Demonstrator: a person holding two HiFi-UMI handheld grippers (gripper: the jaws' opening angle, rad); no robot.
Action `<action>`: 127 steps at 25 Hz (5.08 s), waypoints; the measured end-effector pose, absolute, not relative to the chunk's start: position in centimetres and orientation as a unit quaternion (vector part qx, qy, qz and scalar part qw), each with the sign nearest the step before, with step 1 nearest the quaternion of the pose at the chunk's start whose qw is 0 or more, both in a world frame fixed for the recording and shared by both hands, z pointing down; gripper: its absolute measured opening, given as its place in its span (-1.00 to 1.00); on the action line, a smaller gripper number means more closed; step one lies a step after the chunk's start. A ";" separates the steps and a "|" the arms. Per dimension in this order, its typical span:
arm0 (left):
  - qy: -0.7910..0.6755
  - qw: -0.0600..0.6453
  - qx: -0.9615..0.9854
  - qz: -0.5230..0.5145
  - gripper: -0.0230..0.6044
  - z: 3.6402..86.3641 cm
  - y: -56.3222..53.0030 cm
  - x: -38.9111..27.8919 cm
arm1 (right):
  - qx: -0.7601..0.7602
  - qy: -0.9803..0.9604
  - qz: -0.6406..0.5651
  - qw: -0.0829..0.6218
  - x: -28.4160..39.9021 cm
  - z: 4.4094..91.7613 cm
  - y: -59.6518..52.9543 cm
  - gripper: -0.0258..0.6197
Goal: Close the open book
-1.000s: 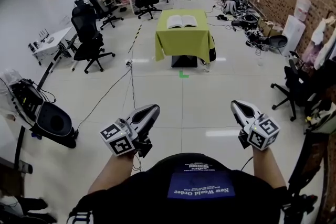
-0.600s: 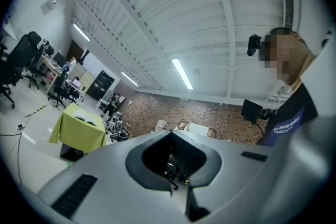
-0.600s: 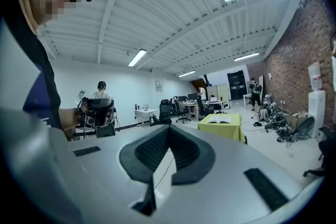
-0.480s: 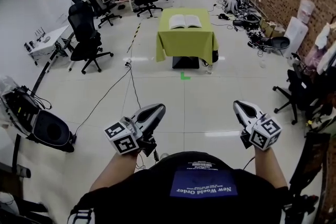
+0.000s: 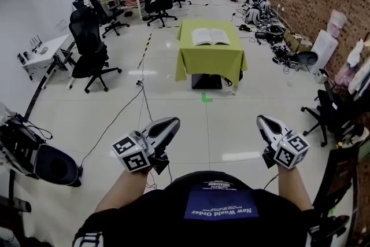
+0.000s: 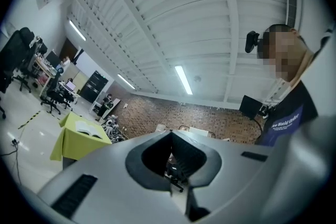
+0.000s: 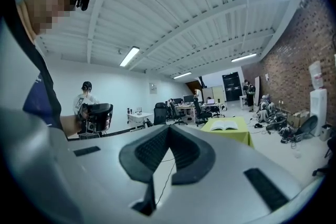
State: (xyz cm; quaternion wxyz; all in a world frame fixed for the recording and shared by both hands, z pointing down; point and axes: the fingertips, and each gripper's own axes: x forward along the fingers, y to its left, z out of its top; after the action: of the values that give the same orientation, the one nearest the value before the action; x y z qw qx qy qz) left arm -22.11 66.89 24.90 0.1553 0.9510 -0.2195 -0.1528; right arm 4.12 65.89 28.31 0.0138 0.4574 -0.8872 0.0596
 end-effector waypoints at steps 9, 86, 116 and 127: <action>-0.249 0.180 0.939 -0.154 -0.90 27.0 59.2 -24.9 | 0.437 -0.895 0.083 0.021 1.8 29.7 56.6 -0.96; -0.270 0.271 0.912 -0.148 -0.90 32.7 -29.8 -5.4 | 0.325 -0.934 0.137 0.051 14.0 33.6 -34.8 -0.96; -0.261 0.493 0.824 -0.100 -0.90 54.1 -34.4 2.0 | 0.263 -0.753 0.603 -0.001 17.1 62.8 -35.4 -0.25; -0.267 0.682 0.659 -0.170 -0.90 63.2 -37.0 2.4 | 0.335 -0.680 0.645 -0.099 17.3 65.7 -39.4 -0.25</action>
State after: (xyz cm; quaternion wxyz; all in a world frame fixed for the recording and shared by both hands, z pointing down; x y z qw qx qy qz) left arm 2.35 -36.99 63.16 0.6824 0.6591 -0.2666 -0.1697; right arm 17.34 -39.42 65.70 -0.0994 0.3349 -0.6799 0.6448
